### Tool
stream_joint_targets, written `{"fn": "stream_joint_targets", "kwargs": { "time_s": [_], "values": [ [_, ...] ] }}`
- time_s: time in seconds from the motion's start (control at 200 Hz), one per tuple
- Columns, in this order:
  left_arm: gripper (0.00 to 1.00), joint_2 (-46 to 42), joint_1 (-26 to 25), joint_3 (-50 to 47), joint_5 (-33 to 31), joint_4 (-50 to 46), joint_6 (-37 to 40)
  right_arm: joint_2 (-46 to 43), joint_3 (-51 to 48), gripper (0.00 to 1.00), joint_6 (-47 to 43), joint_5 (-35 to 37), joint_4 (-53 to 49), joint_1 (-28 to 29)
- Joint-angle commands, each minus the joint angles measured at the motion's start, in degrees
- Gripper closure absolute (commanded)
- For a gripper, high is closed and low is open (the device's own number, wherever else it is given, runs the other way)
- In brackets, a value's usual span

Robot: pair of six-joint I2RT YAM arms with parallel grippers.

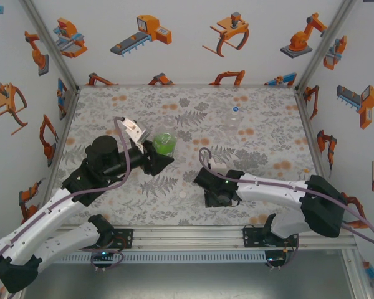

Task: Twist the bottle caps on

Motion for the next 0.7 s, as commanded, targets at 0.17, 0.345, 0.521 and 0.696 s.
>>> {"fn": "stream_joint_targets", "kwargs": {
  "time_s": [0.17,0.345,0.521,0.696],
  "values": [
    [1.0,0.2,0.1,0.3,1.6,2.5,1.2,2.7,0.0,0.53,1.6,1.8,1.0,0.3],
    [1.0,0.2,0.1,0.2,1.6,2.4,1.1,3.9,0.0,0.53,1.7,1.9,1.1,0.3],
    [1.0,0.2,0.1,-0.1,1.5,2.7,0.9,4.1,-0.9,0.53,1.6,1.5,2.4,-0.4],
    [1.0,0.2,0.1,-0.1,1.8,2.8,0.6,4.2,-1.0,0.53,1.0,1.4,3.4,-0.8]
  ]
}}
